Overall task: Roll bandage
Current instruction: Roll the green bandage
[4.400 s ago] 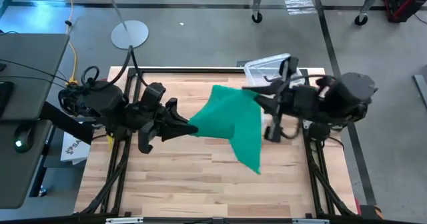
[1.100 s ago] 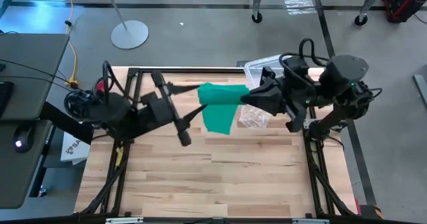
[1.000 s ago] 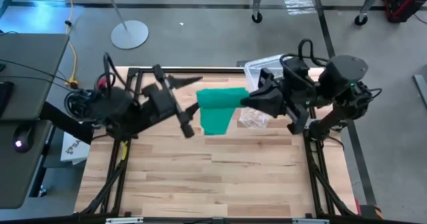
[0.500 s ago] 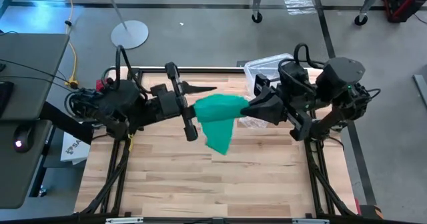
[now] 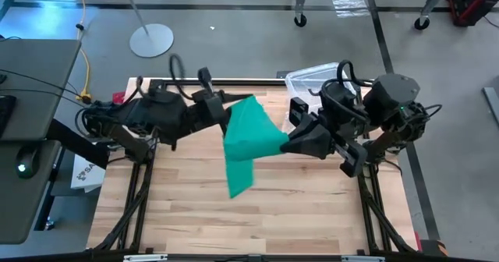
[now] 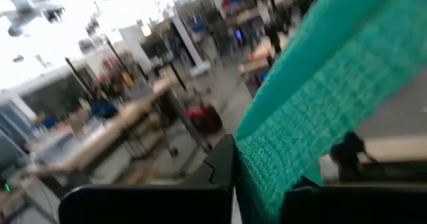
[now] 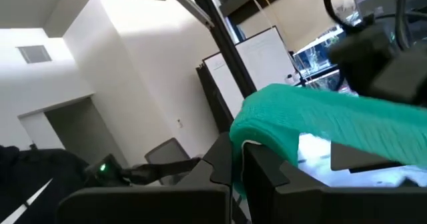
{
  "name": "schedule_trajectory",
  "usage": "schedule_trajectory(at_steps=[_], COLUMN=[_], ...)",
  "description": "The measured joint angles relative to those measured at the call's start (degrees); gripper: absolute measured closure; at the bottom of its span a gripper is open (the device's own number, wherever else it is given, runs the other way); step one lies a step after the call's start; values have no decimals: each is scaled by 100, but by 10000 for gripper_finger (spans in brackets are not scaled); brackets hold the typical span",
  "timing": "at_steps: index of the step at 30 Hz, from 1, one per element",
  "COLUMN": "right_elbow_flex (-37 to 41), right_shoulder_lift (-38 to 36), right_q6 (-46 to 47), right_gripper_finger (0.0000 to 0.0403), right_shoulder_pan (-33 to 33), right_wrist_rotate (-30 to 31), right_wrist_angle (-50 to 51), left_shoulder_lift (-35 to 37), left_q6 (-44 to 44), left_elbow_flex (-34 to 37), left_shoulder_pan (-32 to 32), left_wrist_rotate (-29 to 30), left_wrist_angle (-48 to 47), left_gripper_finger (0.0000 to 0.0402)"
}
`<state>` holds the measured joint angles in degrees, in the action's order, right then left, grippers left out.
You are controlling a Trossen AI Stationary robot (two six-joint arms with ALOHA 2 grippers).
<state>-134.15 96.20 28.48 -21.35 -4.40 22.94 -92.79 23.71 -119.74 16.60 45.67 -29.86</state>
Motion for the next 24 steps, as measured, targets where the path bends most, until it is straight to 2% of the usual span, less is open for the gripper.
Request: schedule_trajectory(at_steps=[6, 9, 11, 16, 21, 24], right_elbow_flex=[2, 4, 4, -4, -4, -4], right_shoulder_lift=[-15, -15, -33, -123, -137, -137], right_q6=[-231, -482, -644, -1026, -1429, -1602], right_gripper_finger=[396, 396, 397, 400, 401, 401], right_shoulder_pan=[-79, -120, -133, -132, -137, -132], right_wrist_rotate=[191, 366, 569, 1222, 1524, 1640], right_wrist_angle=[7, -7, 16, 103, 126, 127], left_shoulder_lift=[7, 7, 7, 7, 4, 4], left_q6=[-1279, -1587, -1596, -1622, -1753, -1733], left_elbow_flex=[-2, -4, -3, 2, 2, 2], left_shoulder_pan=[-16, 45, 111, 360, 521, 549], left_wrist_rotate=[16, 51, -113, -1068, -1601, -1960], left_wrist_angle=[-1379, -1658, -1618, -1012, -239, -30], left_gripper_finger=[401, 401, 401, 401, 397, 378])
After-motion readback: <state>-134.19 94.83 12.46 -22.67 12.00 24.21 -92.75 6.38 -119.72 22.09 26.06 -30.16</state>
